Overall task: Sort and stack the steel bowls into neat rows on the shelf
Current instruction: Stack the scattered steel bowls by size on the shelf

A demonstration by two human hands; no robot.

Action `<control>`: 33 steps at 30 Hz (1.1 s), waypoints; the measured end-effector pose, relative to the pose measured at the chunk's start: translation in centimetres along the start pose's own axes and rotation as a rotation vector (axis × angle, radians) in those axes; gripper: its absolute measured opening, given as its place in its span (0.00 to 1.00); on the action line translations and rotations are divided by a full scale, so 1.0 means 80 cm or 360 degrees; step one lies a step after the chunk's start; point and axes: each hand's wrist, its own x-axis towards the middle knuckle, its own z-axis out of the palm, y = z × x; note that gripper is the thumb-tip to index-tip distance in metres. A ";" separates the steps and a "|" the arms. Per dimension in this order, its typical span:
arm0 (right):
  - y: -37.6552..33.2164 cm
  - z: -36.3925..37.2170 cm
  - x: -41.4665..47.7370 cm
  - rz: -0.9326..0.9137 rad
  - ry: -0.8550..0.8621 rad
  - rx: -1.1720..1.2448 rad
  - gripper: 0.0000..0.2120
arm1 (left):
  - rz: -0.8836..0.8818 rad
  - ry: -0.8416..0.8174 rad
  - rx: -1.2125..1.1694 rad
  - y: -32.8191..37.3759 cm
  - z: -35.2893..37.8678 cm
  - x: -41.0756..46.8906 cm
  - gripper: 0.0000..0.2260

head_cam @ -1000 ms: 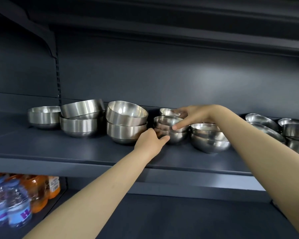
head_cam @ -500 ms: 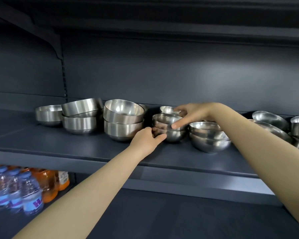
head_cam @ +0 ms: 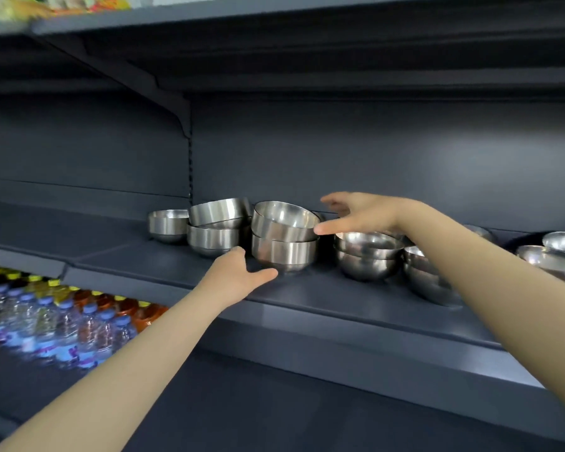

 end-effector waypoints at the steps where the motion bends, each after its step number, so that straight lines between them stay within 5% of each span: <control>1: -0.008 0.004 0.007 -0.0008 0.0003 0.0014 0.46 | -0.0013 -0.0027 -0.0040 -0.005 0.000 0.010 0.39; 4: -0.026 0.015 0.030 0.0011 0.0013 0.0007 0.49 | 0.0025 -0.0122 -0.0151 -0.016 0.001 0.042 0.44; 10: -0.039 0.030 0.071 0.0212 -0.0057 -0.0064 0.54 | 0.0167 -0.0293 -0.0385 -0.035 0.001 0.087 0.31; 16: -0.044 0.028 0.078 0.0379 0.0000 -0.0006 0.50 | 0.0263 -0.0434 -0.0568 -0.050 0.005 0.111 0.31; 24: -0.042 0.011 0.074 0.0646 -0.0091 -0.0029 0.55 | 0.0389 -0.0584 -0.0528 -0.042 0.012 0.119 0.31; 33: -0.041 0.020 0.064 0.0584 -0.0096 0.0046 0.51 | 0.0395 -0.0563 -0.0496 -0.040 0.010 0.113 0.35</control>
